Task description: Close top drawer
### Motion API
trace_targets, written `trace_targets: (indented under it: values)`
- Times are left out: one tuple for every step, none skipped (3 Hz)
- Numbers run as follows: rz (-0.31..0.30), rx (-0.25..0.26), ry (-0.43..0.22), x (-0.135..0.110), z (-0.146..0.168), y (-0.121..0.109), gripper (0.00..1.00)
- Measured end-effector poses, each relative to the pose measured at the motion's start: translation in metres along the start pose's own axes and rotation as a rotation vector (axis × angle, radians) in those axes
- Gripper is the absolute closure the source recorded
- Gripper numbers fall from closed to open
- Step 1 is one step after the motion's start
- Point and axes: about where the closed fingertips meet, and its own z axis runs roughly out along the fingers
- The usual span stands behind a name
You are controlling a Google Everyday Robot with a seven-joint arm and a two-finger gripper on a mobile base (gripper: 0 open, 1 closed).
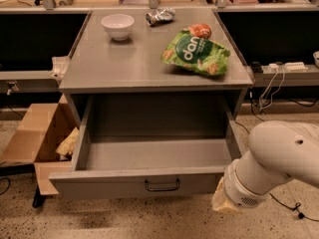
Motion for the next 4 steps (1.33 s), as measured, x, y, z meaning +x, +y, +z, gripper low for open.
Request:
trace_targets:
  values:
    - [0.028, -0.002, 0.009, 0.001, 0.025, -0.01, 1.0]
    - [0.061, 0.017, 0.005, 0.003, 0.04, -0.03, 1.0]
    - [0.101, 0.081, -0.008, 0.005, 0.048, -0.073, 1.0]
    - [0.073, 0.099, -0.011, 0.003, 0.048, -0.081, 1.0]
